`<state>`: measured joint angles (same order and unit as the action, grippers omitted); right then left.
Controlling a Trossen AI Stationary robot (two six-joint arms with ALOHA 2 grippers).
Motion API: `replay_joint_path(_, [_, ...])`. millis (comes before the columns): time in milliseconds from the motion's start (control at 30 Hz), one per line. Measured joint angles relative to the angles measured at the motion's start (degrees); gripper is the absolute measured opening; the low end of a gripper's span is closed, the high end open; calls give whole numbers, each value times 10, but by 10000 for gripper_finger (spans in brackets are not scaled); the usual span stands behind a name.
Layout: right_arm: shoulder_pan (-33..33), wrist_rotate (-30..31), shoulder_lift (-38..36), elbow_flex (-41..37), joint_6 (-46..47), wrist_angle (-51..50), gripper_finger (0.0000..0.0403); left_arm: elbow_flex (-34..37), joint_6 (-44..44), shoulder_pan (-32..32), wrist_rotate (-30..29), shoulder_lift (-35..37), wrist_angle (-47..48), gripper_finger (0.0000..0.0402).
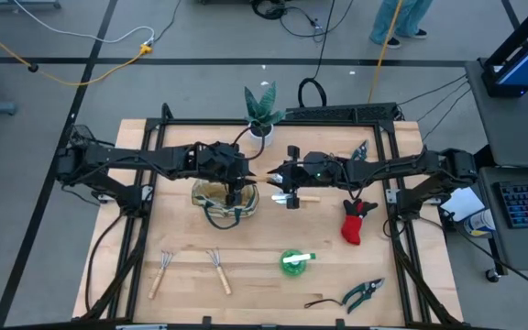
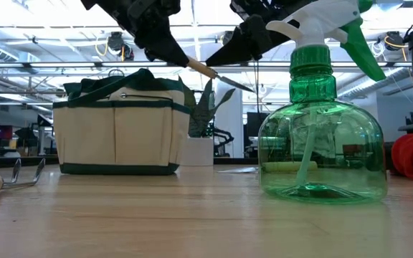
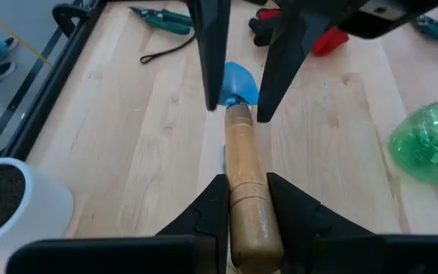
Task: Pick & Place Garden tools in Gardening bag
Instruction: Put the top brown trowel into the white gardening bag
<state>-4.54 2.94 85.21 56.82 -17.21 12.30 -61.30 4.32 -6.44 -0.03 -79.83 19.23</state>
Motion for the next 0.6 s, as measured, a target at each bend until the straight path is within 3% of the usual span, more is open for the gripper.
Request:
replay_joint_path(300, [0,0,0,0,-1,-2,172,0,-4,0,-1,46,36,69])
replay_joint_path(600, [0,0,-1,0,-1,-1,170,0,-9,2,-3,120,130,69])
